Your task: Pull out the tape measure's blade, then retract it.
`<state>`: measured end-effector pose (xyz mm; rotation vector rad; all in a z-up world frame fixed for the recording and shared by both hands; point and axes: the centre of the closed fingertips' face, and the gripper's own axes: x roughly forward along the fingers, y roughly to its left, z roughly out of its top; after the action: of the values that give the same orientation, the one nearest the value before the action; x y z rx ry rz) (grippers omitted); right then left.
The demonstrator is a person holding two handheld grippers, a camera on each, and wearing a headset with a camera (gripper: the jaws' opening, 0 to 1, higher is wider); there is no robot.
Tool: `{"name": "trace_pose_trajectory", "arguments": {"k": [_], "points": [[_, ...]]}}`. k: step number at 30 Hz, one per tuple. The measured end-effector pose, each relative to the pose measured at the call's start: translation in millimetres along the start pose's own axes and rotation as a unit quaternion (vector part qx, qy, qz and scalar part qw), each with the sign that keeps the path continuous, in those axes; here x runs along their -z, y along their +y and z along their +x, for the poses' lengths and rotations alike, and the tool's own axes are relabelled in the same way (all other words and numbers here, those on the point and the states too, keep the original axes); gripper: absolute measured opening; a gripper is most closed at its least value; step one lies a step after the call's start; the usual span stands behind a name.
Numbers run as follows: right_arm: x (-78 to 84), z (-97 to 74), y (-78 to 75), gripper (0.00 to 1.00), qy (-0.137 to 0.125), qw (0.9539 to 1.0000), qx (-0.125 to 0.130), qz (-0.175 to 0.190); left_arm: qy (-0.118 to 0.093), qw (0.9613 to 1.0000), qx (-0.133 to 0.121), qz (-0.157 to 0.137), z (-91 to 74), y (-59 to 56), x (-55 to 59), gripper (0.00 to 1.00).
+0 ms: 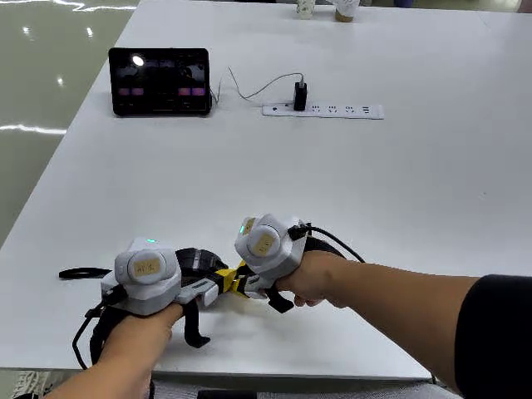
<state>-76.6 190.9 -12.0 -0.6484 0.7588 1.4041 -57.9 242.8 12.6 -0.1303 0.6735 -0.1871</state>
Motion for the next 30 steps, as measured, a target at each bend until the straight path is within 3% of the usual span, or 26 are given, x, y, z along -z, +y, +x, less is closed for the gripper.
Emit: {"name": "trace_pose_trajectory", "arguments": {"k": [17,27,30], "points": [[10.8,-39.1,-6.2,0.15,-0.049,0.9968,0.035,0.053,0.028,0.9964,0.052,0.060,-5.4,3.7,-6.0,0.64],[29.1,-67.5,-14.3,0.19,-0.063,0.9935,0.048,0.082,0.027,0.9943,0.079,0.066,-17.4,13.8,-8.1,0.75],[37.4,-78.2,-16.5,0.21,-0.068,0.9922,0.054,0.089,0.028,0.9942,0.088,0.054,-21.9,17.7,-7.4,0.80]]}}
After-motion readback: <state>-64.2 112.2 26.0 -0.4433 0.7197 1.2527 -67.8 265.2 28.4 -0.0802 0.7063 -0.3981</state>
